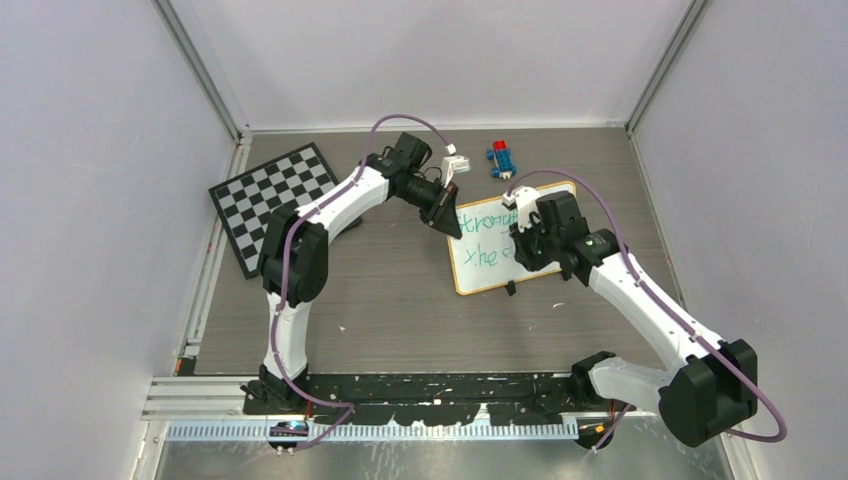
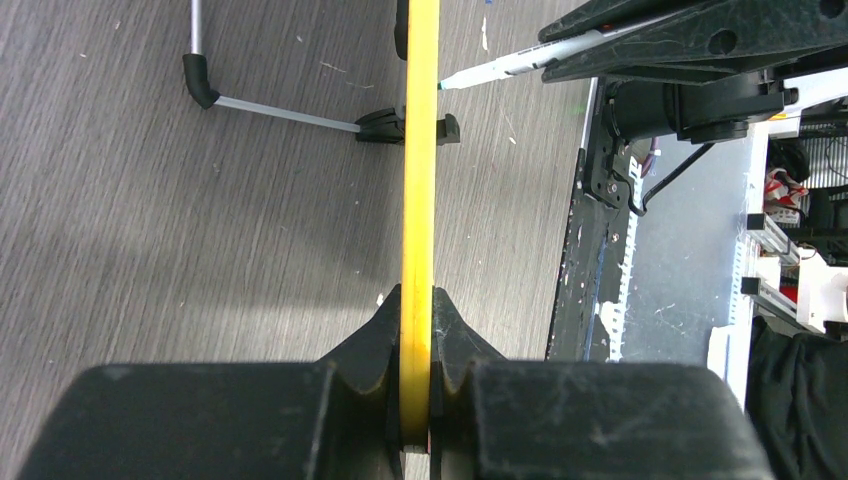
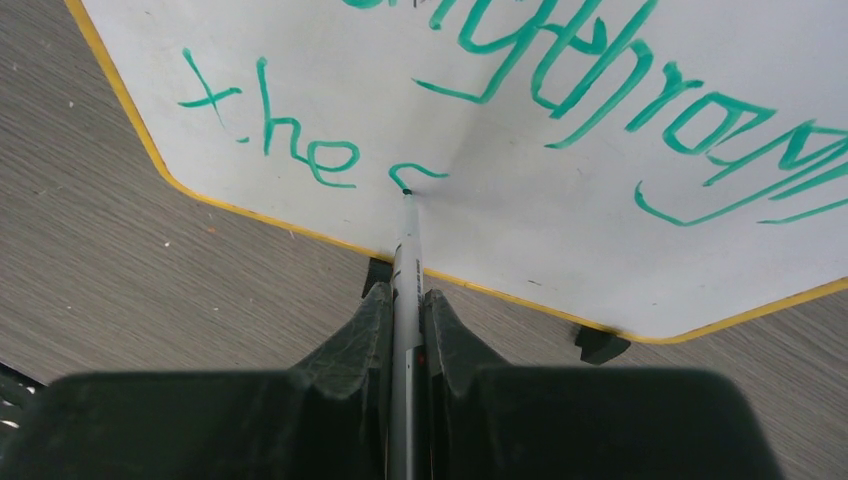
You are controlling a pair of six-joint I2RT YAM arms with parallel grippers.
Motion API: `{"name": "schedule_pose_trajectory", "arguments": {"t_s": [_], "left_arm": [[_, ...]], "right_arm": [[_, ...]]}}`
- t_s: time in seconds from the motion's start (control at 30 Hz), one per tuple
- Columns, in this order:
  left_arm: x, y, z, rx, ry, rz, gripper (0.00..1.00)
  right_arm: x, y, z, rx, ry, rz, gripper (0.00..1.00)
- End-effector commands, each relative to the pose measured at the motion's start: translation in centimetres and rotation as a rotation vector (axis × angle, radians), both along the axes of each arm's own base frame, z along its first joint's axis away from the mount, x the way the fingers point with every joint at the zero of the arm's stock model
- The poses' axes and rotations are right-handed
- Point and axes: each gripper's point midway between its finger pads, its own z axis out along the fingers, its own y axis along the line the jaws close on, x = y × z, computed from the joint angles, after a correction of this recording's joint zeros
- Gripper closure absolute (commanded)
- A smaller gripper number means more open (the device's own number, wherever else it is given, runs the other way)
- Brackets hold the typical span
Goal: Write a sentence on the whiteboard
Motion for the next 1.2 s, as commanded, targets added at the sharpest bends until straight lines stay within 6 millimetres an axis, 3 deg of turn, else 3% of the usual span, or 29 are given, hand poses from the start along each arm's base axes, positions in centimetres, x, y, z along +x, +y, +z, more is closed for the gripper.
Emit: {"name": "schedule_pose_trajectory", "arguments": {"t_s": [0.0, 0.23, 0.43, 0.63, 0.87, 1.17], "left_arm": [[0.7, -0.3, 1.0, -0.021, -0.040, -0.006, 1.00], [0.7, -0.3, 1.0, -0.021, -0.042, -0.006, 1.00], [0.7, -0.3, 0.8, -0.021, -0.034, -0.004, 1.00], [0.6, -0.2, 1.0, -0.020, -0.039, -0.006, 1.00], [0.6, -0.3, 1.0, -0.024, -0.039, -0.006, 1.00], [0.7, -0.4, 1.1, -0.025, -0.041, -0.003, 1.00]], "right_arm": [[0.9, -1.5, 0.1, -0.063, -0.049, -0.050, 1.00], [0.2, -2.2, -1.0, -0.101, -0.011, -0.054, 1.00], [-0.5, 0.0, -1.1, -0.031, 0.039, 0.033, 1.00], [-0.7, 0.7, 0.5, 0.028, 0.010, 0.049, 1.00], [0.1, -0.8, 2.3, 0.041, -0.081, -0.026, 1.00], [1.5, -1.2, 1.6, 0.011, -0.086, -0.059, 1.00]]}}
